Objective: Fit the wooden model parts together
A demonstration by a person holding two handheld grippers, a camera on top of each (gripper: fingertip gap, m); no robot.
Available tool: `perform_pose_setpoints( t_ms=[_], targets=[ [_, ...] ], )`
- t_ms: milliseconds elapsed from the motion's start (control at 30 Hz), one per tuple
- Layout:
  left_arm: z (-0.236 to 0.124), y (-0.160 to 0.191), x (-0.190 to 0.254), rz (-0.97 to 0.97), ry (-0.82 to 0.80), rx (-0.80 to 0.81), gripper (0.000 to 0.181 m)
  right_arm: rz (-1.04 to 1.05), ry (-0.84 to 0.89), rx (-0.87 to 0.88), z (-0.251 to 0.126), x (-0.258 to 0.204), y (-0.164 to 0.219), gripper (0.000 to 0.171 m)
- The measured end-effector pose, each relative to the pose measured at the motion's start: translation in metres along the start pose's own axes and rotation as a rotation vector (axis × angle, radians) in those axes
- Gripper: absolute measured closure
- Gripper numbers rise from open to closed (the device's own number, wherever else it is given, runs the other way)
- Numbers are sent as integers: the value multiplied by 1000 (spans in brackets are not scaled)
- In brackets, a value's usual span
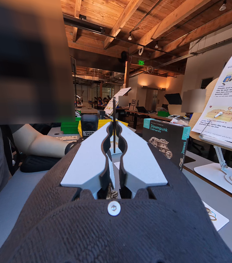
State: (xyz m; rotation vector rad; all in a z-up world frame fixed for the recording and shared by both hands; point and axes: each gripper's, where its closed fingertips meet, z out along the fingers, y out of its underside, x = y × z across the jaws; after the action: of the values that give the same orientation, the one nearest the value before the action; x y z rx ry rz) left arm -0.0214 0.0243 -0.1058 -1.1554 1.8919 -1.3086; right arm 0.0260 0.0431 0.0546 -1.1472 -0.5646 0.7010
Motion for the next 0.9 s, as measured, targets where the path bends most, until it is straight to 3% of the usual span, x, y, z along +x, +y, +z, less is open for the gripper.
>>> perform_pose_setpoints(
  t_ms=[900],
  targets=[
    [-3,-2,-3,6,-10,8,85,28,-17,-34,7,-2,13,171]
  ],
)
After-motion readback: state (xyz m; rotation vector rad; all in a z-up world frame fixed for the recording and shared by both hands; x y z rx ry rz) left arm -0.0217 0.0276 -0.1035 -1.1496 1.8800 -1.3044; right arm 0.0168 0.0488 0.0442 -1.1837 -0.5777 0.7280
